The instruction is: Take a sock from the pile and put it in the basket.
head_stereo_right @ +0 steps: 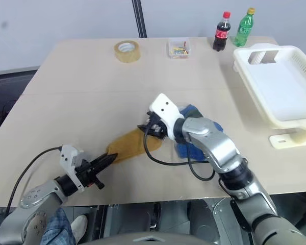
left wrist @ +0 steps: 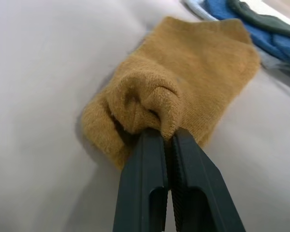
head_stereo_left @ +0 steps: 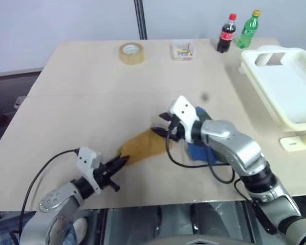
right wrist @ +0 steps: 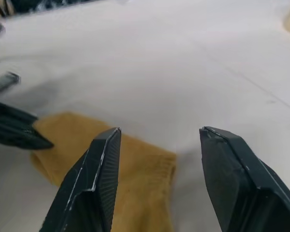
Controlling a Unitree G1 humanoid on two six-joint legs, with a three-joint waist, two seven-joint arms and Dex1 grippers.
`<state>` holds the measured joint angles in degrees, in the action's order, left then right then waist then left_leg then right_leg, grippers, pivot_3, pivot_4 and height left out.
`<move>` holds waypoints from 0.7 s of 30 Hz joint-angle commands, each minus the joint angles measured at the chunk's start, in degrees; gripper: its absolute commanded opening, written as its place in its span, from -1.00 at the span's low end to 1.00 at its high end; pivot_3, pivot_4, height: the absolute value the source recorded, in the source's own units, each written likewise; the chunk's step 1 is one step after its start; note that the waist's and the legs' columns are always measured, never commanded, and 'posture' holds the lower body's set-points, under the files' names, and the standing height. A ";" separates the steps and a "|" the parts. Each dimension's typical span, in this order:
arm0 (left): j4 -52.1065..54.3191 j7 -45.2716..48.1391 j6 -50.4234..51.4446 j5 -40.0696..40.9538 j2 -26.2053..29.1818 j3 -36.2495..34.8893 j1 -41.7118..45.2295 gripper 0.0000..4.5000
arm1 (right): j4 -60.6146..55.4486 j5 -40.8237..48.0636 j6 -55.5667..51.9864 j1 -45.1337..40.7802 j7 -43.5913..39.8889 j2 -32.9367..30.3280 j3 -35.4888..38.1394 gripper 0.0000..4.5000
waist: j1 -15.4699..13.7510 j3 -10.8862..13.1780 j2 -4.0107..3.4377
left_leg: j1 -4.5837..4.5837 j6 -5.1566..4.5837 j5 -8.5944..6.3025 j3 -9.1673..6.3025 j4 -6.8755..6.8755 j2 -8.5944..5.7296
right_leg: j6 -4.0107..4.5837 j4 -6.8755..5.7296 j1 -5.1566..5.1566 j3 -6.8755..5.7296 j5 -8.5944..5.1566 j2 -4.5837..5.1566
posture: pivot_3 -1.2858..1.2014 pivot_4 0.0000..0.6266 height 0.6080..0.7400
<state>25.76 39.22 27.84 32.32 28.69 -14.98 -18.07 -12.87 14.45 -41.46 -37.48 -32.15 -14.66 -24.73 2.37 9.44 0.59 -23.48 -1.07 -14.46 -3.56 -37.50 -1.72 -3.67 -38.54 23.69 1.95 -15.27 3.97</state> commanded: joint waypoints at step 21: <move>2.48 0.49 -3.10 1.83 -0.98 0.23 -1.67 0.99 | 17.13 -13.27 18.67 1.35 -4.83 5.69 -6.39 0.20 | -0.07 -0.06 0.10 | 0.03 0.19 0.11 -0.09 0.01 0.00 | 0.01 0.01 -0.05 -0.07 0.00 0.03 | 0.03 -0.52 0.97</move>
<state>26.40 39.09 25.25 33.31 27.34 -14.91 -19.28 4.03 2.02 -24.45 -35.75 -37.02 -9.35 -30.86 2.30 9.38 0.69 -23.42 -0.88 -14.36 -3.65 -37.49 -1.72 -3.67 -38.52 23.61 1.88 -15.28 4.00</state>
